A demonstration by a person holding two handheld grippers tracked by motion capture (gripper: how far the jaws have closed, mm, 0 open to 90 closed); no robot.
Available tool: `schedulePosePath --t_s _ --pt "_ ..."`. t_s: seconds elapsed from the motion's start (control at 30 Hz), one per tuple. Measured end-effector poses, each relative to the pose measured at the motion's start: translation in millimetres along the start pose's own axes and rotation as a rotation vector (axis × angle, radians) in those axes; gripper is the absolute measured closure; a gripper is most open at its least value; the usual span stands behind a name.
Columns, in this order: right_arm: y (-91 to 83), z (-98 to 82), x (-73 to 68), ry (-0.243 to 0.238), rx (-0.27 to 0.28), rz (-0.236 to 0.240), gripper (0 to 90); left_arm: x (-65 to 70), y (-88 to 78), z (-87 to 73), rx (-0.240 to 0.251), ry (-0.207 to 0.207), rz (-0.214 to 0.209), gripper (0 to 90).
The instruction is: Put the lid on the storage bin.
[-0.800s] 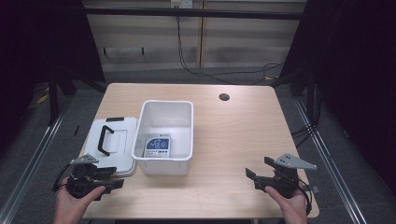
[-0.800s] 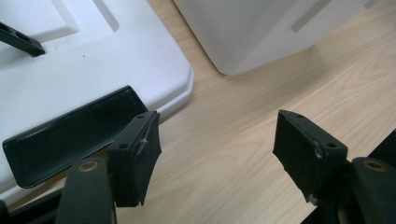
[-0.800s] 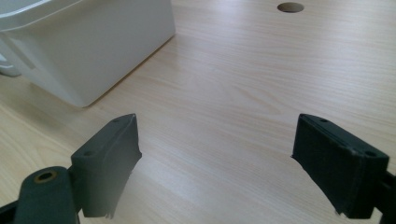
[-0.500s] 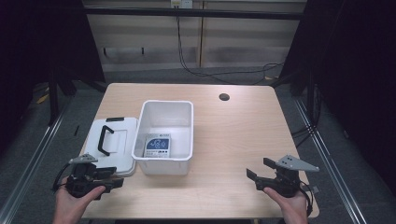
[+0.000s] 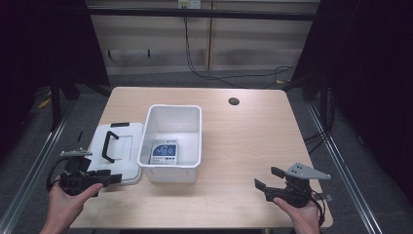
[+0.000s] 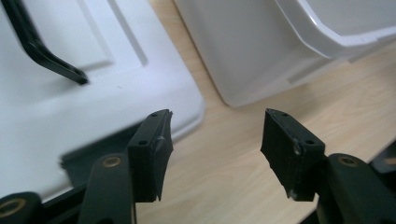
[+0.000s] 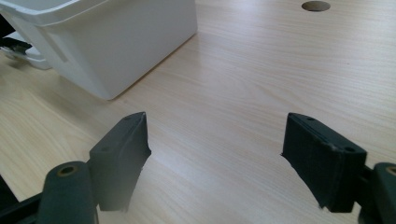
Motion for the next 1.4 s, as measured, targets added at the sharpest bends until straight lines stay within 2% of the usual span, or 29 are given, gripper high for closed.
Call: schedulePosePath --t_s 0.1,0.13,0.23,0.27,0.37,0.4,0.43,0.47,0.5,0.53,0.63,0.7,0.73,0.83,0.93,1.03,1.2,1.4 --pt "-0.5 0.2 -1.2 0.0 -0.002 0.005 22.3 -1.3 -0.5 4.7 -0.001 -0.007 -0.006 41.6" --pt "-0.6 0.0 -1.3 0.0 -0.007 0.007 23.5 -4.5 -1.1 10.6 -0.007 0.006 0.03 44.8" --pt "-0.2 -0.6 -1.5 0.003 -0.013 0.009 23.4 -6.4 -2.8 17.3 -0.013 -0.001 0.044 46.8" --pt "-0.7 -0.5 -1.3 0.01 -0.011 0.01 23.4 -9.0 -4.3 24.1 -0.017 -0.005 0.075 51.1" --pt "-1.1 -0.4 -0.5 0.013 -0.007 0.006 23.0 -10.9 -5.5 30.1 -0.02 0.0 0.099 52.6" --pt "-1.2 -0.3 -0.6 0.015 -0.006 0.009 23.0 -14.0 -5.6 35.7 -0.022 0.001 0.133 52.8" --pt "-1.2 -0.3 -0.6 0.015 -0.006 0.009 23.0 -14.0 -5.6 35.7 -0.022 0.001 0.133 52.7" --pt "-0.6 -0.4 -1.1 0.013 -0.009 0.009 23.0 -16.4 -4.2 39.4 -0.037 -0.001 0.156 53.1" --pt "-0.6 -0.4 -1.1 0.013 -0.009 0.009 23.0 -16.4 -4.2 39.4 -0.037 -0.001 0.156 53.2" --pt "-0.4 -0.6 -1.7 0.01 -0.012 0.012 23.0 -20.9 -2.6 42.9 -0.052 -0.006 0.173 53.2" --pt "-0.1 -0.3 -2.4 0.005 -0.009 0.015 23.2 -26.7 -2.2 47.0 -0.044 -0.025 0.196 53.2" --pt "0.3 -0.3 -3.5 0.006 -0.013 0.02 23.2 -33.6 -3.0 51.3 -0.046 -0.051 0.207 54.0" --pt "0.5 -0.4 -3.7 0.006 -0.014 0.02 23.2 -35.7 -4.0 51.9 -0.057 -0.044 0.212 54.9" --pt "1.0 -0.3 -3.4 0.003 -0.013 0.02 23.2 -39.2 -5.4 56.2 -0.057 -0.066 0.198 54.7" --pt "0.7 -0.1 -2.8 0.007 -0.011 0.016 23.1 -44.7 -5.6 61.6 -0.05 -0.084 0.216 54.6" --pt "0.8 0.6 -2.0 0.011 -0.004 0.009 22.8 -51.1 -6.9 66.2 -0.057 -0.097 0.222 54.6" --pt "1.0 1.2 -1.3 0.012 0.002 0.004 22.5 -67.4 -3.4 75.8 -0.077 -0.14 0.259 58.0" --pt "2.7 0.9 0.2 0.014 -0.003 -0.005 22.1 -73.6 3.9 85.3 -0.101 -0.145 0.271 58.1"
Point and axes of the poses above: each handheld gripper's, and its own axes: y roughly forward along the jaws, z roughly out of its top, x roughly to its right, the point moved 8 cm from there along y, roughly forward along the jaws, and after that the axes turned 6 degrees about -y, right-handed, at the moved point
